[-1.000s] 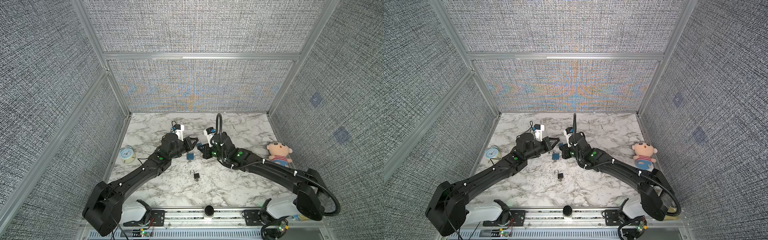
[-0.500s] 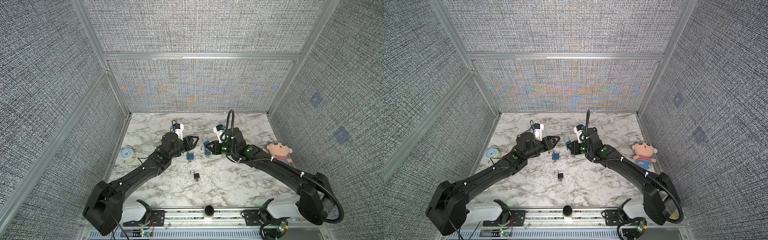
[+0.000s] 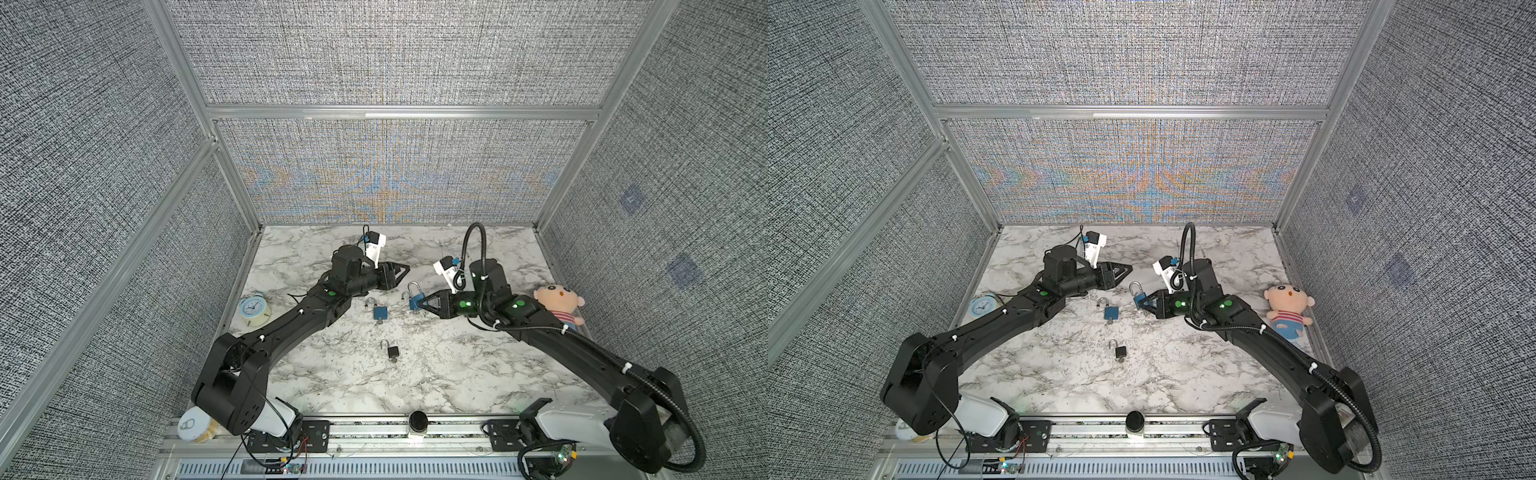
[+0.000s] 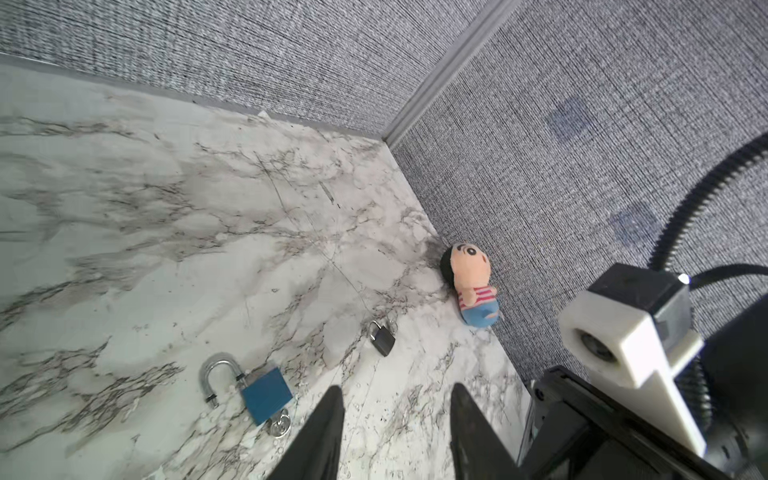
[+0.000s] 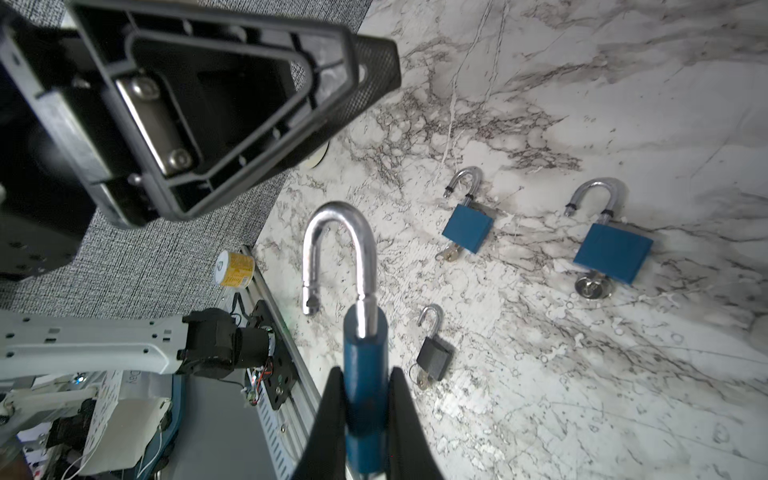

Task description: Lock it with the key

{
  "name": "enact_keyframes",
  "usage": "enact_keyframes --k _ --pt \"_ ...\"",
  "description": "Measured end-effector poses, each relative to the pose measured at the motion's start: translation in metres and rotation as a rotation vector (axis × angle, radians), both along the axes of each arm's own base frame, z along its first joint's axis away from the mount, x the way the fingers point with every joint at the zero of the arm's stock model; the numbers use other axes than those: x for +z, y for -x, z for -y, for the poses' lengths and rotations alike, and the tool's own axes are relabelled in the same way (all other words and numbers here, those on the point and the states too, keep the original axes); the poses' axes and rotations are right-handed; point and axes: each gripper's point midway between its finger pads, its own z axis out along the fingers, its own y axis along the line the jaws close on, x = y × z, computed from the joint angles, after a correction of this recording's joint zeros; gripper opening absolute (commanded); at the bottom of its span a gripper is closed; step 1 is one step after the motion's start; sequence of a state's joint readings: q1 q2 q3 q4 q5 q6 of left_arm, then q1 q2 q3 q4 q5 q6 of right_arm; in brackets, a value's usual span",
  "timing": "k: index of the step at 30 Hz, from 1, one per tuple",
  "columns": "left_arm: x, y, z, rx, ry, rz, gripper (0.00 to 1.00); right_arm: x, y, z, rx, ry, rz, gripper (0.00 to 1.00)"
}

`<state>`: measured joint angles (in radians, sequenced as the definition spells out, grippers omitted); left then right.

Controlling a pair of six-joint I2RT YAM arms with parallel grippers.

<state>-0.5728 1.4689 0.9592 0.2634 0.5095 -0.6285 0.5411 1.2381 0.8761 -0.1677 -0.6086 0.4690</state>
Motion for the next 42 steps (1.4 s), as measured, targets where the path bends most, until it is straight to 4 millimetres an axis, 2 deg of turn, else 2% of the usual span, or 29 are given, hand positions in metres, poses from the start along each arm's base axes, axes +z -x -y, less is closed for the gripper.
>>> enact_keyframes --k 3,12,18,25,29,33,42 --pt "-0.005 0.017 -0.006 -0.028 0.006 0.002 0.42 -0.013 0.015 0.004 0.024 -0.008 -0.043 0.00" --pt "-0.008 0.078 -0.024 -0.104 0.037 0.042 0.41 -0.006 0.042 0.007 0.076 -0.096 -0.039 0.00" --pt "-0.012 0.103 -0.027 -0.151 0.050 0.044 0.41 -0.009 0.054 0.006 0.114 -0.127 -0.066 0.00" --pt "-0.015 0.108 -0.023 -0.176 0.065 0.034 0.39 -0.021 0.070 0.006 0.156 -0.155 -0.119 0.00" --pt "-0.021 0.106 -0.015 -0.189 0.067 0.010 0.39 -0.013 0.074 0.005 0.172 -0.185 -0.104 0.00" --pt "-0.017 0.107 -0.007 -0.211 0.080 0.014 0.39 -0.006 0.075 0.004 0.178 -0.201 -0.086 0.00" --pt "-0.026 0.113 0.004 -0.254 0.071 -0.011 0.35 -0.004 0.076 0.004 0.180 -0.206 -0.086 0.00"
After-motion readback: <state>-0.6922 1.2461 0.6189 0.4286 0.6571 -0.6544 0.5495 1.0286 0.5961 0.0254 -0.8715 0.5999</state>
